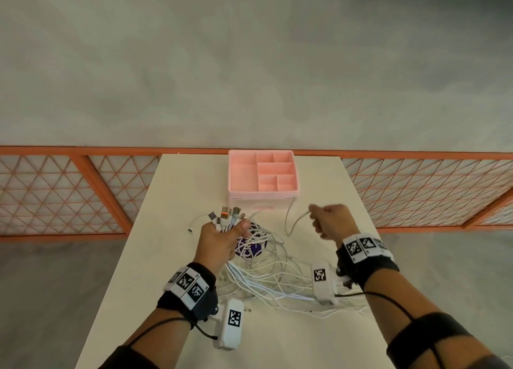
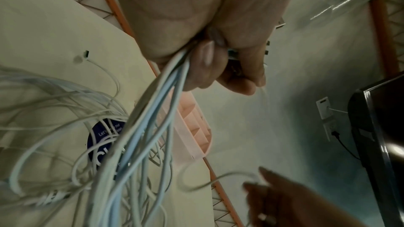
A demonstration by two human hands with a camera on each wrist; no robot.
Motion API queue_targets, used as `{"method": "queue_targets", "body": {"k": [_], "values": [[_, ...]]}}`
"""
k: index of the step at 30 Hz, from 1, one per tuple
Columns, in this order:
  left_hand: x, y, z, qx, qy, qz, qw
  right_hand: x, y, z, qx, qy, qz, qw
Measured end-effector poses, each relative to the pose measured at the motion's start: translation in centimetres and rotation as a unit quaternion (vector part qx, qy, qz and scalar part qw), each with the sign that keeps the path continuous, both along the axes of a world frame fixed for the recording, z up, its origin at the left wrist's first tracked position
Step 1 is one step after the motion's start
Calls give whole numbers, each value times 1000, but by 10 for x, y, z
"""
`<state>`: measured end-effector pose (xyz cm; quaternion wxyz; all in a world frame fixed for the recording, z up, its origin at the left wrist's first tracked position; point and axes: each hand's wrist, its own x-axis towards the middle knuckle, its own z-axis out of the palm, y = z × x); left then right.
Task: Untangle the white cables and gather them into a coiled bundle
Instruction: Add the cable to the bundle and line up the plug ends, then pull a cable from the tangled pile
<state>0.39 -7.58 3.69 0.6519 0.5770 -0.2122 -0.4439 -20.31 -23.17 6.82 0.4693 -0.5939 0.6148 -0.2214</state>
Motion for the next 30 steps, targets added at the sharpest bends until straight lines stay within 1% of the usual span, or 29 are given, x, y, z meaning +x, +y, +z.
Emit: {"method": "queue_targets", "body": {"k": [1, 2, 4, 5, 7, 8, 9, 11, 12, 13, 16, 18, 20, 22, 25, 27, 30], "values": [[-1, -1, -2, 3, 0, 0, 1000, -3, 2, -8, 20, 40, 12, 999], [-2, -2, -4, 13, -4, 2, 1000, -5, 5, -13, 18, 81, 24, 996], [-2, -4, -7, 29, -26, 2, 999, -4, 11, -15, -51, 145, 39, 987], [-3, -4, -8, 37, -46, -5, 998, 0, 15, -13, -105, 156, 46, 981], [-6, -6, -10, 65, -95, -24, 993, 10, 27, -4, -193, 132, 89, 968], [-7, -6, -10, 79, -114, -32, 990, 17, 33, 1, -213, 105, 129, 963], [-9, -7, -10, 87, -121, -39, 988, 24, 38, 4, -218, 80, 185, 955], [-11, -8, -9, 91, -119, -46, 988, 37, 49, 6, -213, 67, 307, 925], [-11, -8, -8, 86, -111, -48, 989, 43, 52, 5, -209, 75, 345, 912], [-10, -8, -7, 79, -95, -48, 991, 47, 54, 4, -207, 78, 359, 907], [-9, -3, 0, 46, -22, -35, 998, 54, 57, 3, -200, 44, 333, 921], [-8, 0, 5, 16, 15, -23, 999, 59, 61, 4, -196, -6, 306, 932], [-11, 1, 6, -3, 35, -5, 999, 63, 65, 5, -198, -67, 269, 940], [-15, 1, 6, -25, 42, 13, 999, 68, 69, 6, -201, -105, 235, 945], [-21, 2, 7, -55, 15, 1, 998, 76, 79, 3, -180, -106, 242, 947], [-23, 0, 6, -48, -2, -6, 999, 80, 86, -1, -166, -105, 247, 949], [-23, -1, 4, -29, 2, 24, 999, 80, 91, -5, -162, -113, 239, 951]]}}
